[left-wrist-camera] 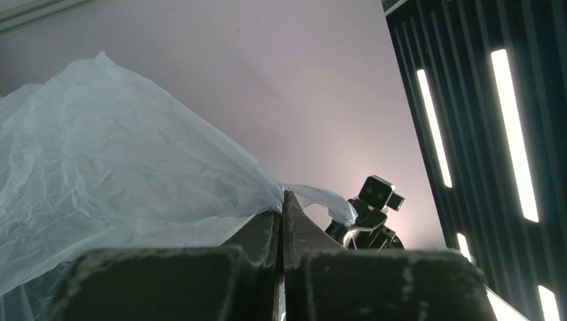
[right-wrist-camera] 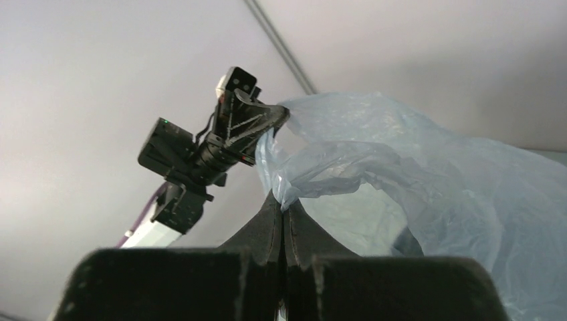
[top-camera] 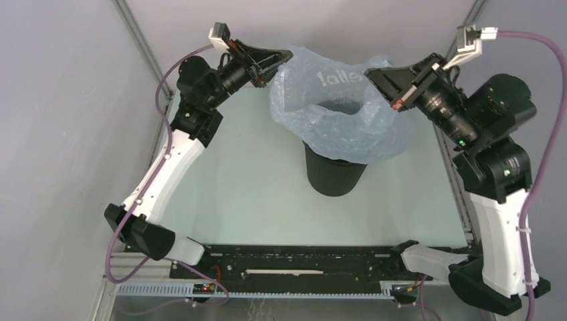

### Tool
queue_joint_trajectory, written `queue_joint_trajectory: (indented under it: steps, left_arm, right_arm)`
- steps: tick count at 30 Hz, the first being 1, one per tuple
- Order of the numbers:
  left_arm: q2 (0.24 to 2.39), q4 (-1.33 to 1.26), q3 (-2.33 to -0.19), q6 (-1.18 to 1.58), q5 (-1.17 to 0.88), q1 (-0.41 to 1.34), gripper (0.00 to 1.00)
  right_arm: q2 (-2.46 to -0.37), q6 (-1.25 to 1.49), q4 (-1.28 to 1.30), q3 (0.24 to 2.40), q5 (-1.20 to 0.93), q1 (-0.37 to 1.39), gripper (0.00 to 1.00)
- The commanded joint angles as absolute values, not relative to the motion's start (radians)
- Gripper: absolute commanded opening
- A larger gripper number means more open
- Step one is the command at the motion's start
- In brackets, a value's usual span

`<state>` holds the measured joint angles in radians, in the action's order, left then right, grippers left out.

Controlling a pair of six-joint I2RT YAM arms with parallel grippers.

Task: Put the trash bags into the trash bin

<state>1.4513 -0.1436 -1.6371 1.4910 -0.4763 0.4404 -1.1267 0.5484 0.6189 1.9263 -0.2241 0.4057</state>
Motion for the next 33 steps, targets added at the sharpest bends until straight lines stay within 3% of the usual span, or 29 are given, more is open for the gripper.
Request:
queue_joint_trajectory:
  steps: [1,6,12,19,21,24,25,31,33]
  left_arm:
    - [1.382,-0.182,-1.604,1.468,-0.461,0.41,0.0]
    - [1.368,-0.188,-1.592,1.477,-0.467,0.399,0.0]
    - [1.332,-0.16,-1.586,1.459,-0.462,0.359,0.0]
    - [1.301,-0.23,-1.466,1.498,-0.445,0.362,0.0]
    - [1.304,-0.228,-1.465,1.497,-0.444,0.362,0.0]
    - [1.308,-0.231,-1.466,1.499,-0.431,0.362,0.0]
    - [1.309,-0.23,-1.466,1.5,-0.426,0.362,0.0]
    - [1.306,-0.177,-1.465,1.503,-0.384,0.362,0.0]
    - [1.304,-0.159,-1.466,1.501,-0.372,0.361,0.0]
  right_arm:
    - [-1.165,0.702,0.426,1.903,-0.364,0.401,0.0]
    - [-1.166,0.761,0.389,1.874,-0.39,0.395,0.0]
    - [-1.183,1.032,0.106,1.702,-0.476,0.418,0.0]
    - [-1.213,1.114,0.079,1.63,-0.491,0.448,0.01]
    - [-1.209,1.061,0.163,1.651,-0.502,0.427,0.21]
    - [-1.174,0.899,0.424,1.701,-0.495,0.377,0.62]
    - [-1.154,0.849,0.468,1.702,-0.497,0.357,0.69]
    - [-0.992,0.573,0.787,1.7,-0.404,0.293,0.91]
    - [-0.956,0.538,0.844,1.72,-0.359,0.289,0.92]
